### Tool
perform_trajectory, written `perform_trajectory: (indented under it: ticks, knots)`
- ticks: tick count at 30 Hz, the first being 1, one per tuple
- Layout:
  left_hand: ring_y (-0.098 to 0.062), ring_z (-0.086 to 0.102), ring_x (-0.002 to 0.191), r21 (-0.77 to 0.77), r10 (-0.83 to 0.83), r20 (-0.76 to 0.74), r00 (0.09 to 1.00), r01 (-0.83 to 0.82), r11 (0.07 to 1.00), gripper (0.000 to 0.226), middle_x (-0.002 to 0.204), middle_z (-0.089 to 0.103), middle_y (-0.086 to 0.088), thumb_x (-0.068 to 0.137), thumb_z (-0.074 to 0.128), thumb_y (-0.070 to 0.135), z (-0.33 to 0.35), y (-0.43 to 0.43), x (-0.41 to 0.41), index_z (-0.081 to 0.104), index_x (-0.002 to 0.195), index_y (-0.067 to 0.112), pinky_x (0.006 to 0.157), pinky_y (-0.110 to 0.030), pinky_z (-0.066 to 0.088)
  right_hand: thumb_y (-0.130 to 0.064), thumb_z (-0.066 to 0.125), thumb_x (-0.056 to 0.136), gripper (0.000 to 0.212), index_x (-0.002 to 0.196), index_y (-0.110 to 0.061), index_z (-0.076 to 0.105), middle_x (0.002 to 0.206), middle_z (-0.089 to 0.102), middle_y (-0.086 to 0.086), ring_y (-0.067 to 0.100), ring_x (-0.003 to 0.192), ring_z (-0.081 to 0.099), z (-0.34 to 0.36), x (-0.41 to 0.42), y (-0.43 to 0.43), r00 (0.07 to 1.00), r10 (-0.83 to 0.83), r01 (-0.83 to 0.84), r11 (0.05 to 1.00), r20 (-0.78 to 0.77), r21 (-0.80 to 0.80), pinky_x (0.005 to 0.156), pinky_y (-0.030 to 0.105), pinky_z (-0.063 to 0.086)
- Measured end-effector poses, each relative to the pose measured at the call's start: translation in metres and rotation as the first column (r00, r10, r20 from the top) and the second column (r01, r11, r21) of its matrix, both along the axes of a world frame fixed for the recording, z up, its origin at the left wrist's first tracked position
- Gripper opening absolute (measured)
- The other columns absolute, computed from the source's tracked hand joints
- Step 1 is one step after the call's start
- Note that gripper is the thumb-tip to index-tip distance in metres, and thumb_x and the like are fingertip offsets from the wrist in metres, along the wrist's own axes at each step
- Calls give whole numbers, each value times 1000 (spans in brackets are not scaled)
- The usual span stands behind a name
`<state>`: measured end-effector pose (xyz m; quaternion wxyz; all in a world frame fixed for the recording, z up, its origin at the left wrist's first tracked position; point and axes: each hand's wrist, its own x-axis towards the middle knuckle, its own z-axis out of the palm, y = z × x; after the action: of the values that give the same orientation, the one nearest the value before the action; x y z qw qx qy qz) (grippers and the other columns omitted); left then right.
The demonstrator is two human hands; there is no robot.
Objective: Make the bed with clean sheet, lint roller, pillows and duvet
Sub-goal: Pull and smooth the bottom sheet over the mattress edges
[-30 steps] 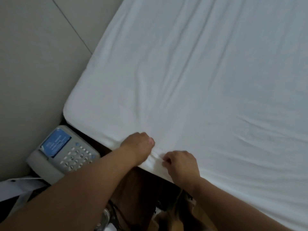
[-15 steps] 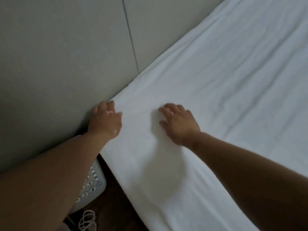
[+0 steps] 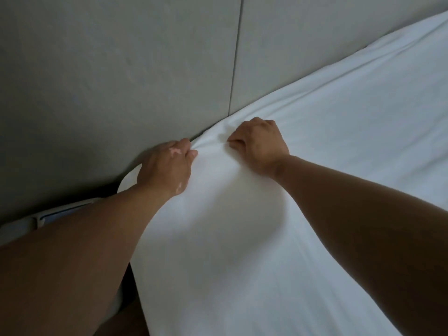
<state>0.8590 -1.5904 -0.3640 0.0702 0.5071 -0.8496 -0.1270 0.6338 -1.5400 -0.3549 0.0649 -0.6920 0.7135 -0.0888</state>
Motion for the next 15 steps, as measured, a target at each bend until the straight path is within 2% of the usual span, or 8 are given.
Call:
perform_trajectory:
  ticks: [3,8,10,11,13,15]
  knots:
    - [-34,58,83,-110,-21,-31,999,17,994,28,88,62,-12,104,40,36,-1,0,0,54,94,14,65,-32,32,-27,50,98,23,96,-25,73,95,67,-1,25,93,55,0,3,-8,1000,-8,8,1000,-30,12,80,35,31]
    - [-37,61,68,-254,14,-82,996,-35,967,24,77,64,-16,98,58,26,7,-10,0,56,79,11,56,-35,41,-20,48,94,19,83,-26,61,95,63,3,28,96,55,-1,22,-42,994,-104,104,995,-23,-13,77,36,31]
    - [-39,63,80,-193,67,-53,996,-76,978,25,88,67,-19,100,54,28,10,-9,-6,59,84,10,64,-38,43,-24,45,96,22,91,-24,67,100,64,4,29,100,55,-6,27,-46,990,-127,127,992,-59,-9,80,39,34]
    - [-40,62,87,-147,105,20,994,-101,984,26,94,67,-20,102,49,31,9,-10,-9,59,88,10,69,-39,43,-25,45,96,24,96,-24,68,102,64,4,29,102,55,-7,28,-46,990,-126,126,992,-69,-9,83,40,35]
    - [-41,62,92,-98,143,113,983,-132,986,26,98,67,-21,100,46,31,13,-11,-16,59,90,11,74,-40,46,-28,45,97,24,101,-26,68,106,64,3,28,105,55,-2,18,-40,996,-92,92,996,-11,-17,86,40,36]
    - [-40,61,90,-94,132,112,985,-122,988,17,95,65,-21,93,50,24,19,-14,-29,57,85,11,75,-40,48,-33,47,95,26,112,-27,66,114,64,1,27,113,54,8,-12,-31,996,-31,34,999,86,-35,95,40,37]
